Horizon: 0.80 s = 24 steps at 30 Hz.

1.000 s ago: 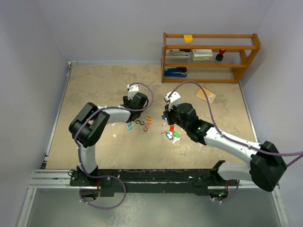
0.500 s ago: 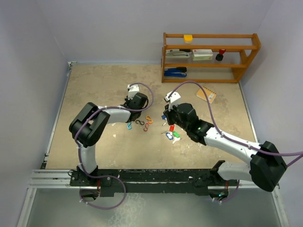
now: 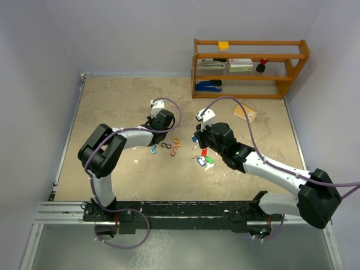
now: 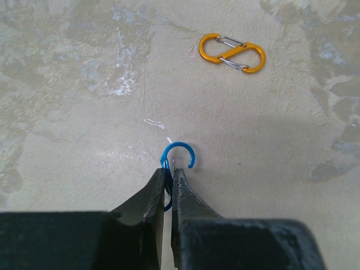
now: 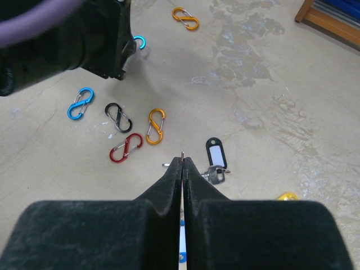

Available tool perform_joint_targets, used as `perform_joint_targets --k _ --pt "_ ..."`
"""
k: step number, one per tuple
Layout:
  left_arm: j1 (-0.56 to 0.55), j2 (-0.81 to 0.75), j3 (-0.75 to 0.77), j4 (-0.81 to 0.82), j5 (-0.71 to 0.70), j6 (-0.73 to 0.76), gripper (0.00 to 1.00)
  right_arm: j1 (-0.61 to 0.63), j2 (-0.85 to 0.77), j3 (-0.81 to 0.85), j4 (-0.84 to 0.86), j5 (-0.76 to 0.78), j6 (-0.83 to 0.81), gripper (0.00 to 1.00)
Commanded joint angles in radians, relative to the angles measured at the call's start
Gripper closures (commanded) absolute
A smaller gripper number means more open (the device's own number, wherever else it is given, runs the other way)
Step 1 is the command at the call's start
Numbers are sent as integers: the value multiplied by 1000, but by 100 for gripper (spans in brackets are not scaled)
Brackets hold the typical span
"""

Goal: Put the keys on the keyring

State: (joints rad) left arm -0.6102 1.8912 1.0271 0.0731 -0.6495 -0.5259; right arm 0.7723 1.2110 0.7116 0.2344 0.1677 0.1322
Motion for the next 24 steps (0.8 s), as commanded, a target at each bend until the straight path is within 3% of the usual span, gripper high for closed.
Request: perform_joint_targets --k 1,15,24 --pt "-2 -154 -27 23 57 37 100 2 8 5 39 17 20 100" --pt "-3 -292 -13 -2 546 42 100 4 56 9 76 -13 26 100" --pt "-26 -298 -19 25 687 19 100 2 100 26 99 -28 18 100"
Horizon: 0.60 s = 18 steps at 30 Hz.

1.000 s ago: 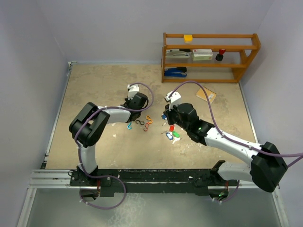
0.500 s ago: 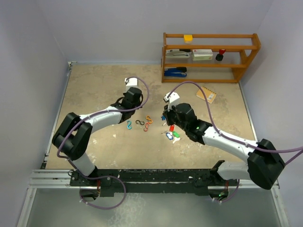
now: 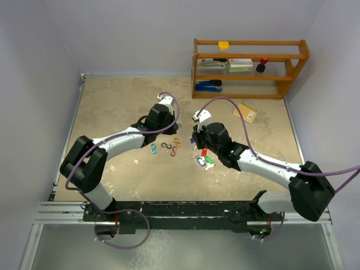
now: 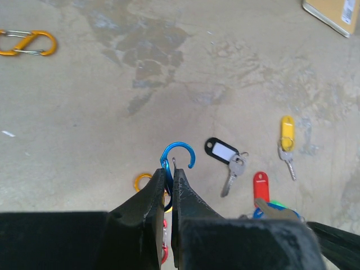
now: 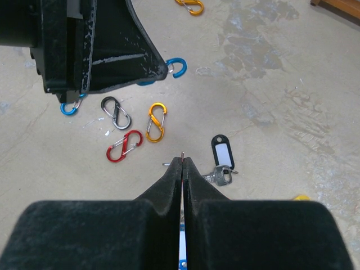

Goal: Put the keys on the keyring

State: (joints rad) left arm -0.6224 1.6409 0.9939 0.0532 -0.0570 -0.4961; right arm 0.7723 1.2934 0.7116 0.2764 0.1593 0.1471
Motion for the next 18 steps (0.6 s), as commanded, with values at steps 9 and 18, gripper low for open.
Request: perform_joint_targets --k 9,18 --pt "-59 -47 42 26 126 1 100 2 63 43 62 -42 2 100" --pt "-84 -45 53 -1 138 20 100 3 87 57 63 -56 3 100"
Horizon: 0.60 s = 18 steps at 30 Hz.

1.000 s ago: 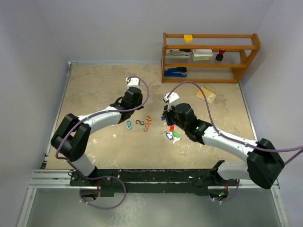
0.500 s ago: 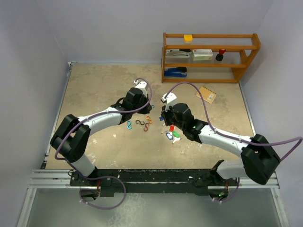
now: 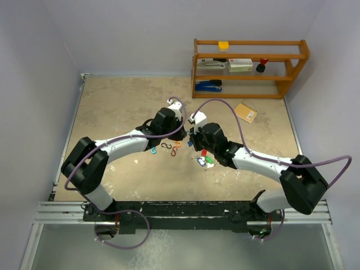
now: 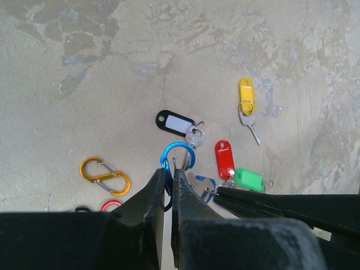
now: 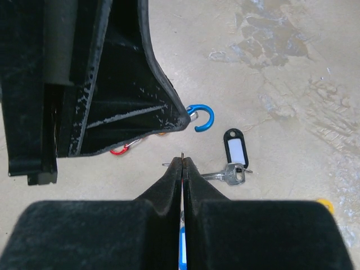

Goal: Put the keys on the keyring

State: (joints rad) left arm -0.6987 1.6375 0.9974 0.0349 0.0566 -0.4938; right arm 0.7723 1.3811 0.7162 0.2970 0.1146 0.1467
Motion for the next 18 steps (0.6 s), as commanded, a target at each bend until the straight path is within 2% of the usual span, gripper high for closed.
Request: perform_joint_targets --k 1,18 --pt "-10 -41 52 12 25 20 100 2 1 54 42 -13 3 100" --pt "-28 -42 55 -18 37 39 100 2 13 62 42 -13 1 100"
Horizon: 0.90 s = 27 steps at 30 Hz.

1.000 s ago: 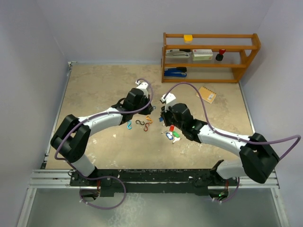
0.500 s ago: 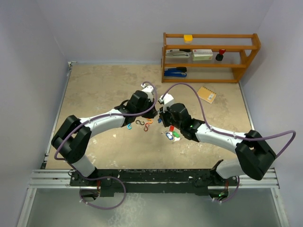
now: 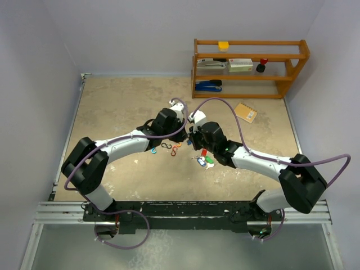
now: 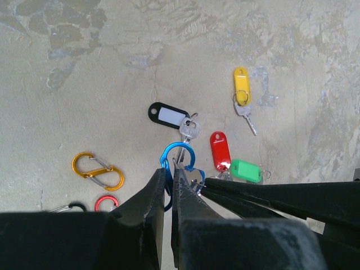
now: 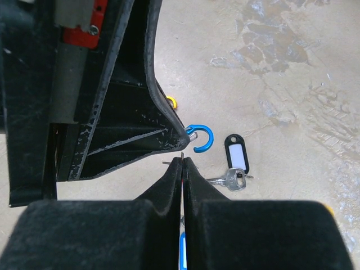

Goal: Put the keys on the keyring

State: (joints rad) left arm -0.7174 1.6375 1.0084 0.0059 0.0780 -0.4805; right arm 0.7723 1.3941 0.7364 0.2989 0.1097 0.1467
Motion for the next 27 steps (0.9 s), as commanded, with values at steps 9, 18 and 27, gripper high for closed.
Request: perform_joint_targets --k 9,18,27 --pt "-15 -53 45 2 24 38 100 4 6 40 41 -1 0 100" --pt "-24 -70 44 -13 32 46 100 4 16 40 45 5 4 100" --pt "-30 -78 42 -37 42 59 100 3 7 38 46 21 2 100"
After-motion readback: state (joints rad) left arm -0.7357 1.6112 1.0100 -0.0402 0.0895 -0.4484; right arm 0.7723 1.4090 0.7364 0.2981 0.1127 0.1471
